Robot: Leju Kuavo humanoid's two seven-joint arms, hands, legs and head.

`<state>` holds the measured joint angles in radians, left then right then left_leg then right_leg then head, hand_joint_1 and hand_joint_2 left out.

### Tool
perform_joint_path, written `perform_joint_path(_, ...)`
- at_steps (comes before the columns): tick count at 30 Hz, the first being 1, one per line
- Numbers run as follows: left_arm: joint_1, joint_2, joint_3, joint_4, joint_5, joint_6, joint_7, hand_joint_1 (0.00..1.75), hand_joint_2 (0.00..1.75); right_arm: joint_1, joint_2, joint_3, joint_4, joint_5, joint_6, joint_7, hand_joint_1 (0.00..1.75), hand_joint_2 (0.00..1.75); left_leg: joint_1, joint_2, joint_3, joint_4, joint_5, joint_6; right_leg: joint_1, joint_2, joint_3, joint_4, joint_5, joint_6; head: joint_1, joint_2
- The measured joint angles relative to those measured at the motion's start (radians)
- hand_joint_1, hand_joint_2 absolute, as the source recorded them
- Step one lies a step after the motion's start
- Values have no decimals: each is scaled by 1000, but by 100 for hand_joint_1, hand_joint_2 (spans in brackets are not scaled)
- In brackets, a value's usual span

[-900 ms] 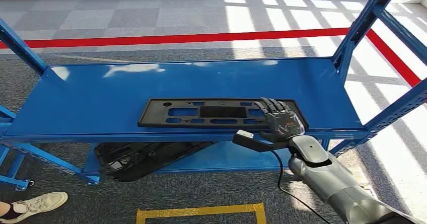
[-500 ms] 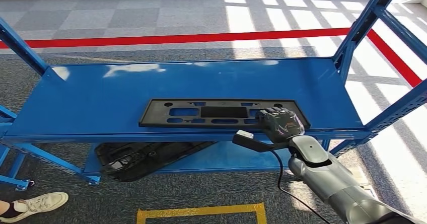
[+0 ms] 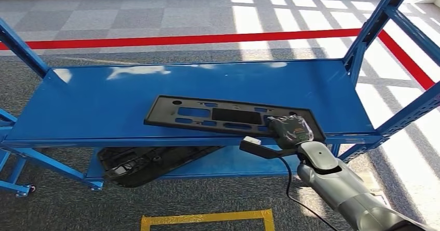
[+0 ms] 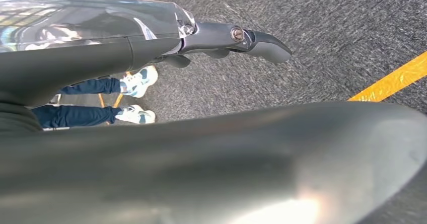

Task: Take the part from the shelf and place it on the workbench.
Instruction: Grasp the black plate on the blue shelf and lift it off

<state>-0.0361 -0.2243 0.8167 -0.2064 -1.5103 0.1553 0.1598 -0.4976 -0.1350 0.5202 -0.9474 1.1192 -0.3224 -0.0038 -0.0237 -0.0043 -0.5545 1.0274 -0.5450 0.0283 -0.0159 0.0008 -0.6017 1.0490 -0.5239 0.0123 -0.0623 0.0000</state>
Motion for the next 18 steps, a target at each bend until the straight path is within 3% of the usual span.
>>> perform_joint_path(6,0,0,0,0,0,0,-1,0,0,3,0,0,0,-17,10,-12,175,175,0,0,0,0,0,0,0,0,0,0,0,0,0,0)
perform_joint_path(9,0,0,0,0,0,1,-3,0,0,6,1,-4,-3,-103,58,-62,175,175,0,0,1,0,0,0,0,0,1,0,0,0,0,0)
perform_joint_path(13,0,0,4,0,2,8,-8,0,0,44,0,-18,-77,-361,196,-160,175,175,0,0,1,0,0,0,0,0,1,0,0,0,0,0)
perform_joint_path(18,2,-2,23,0,6,22,-22,0,0,165,-24,-22,-307,-750,379,-225,175,175,0,-2,0,0,0,0,0,-1,0,0,0,0,0,0)
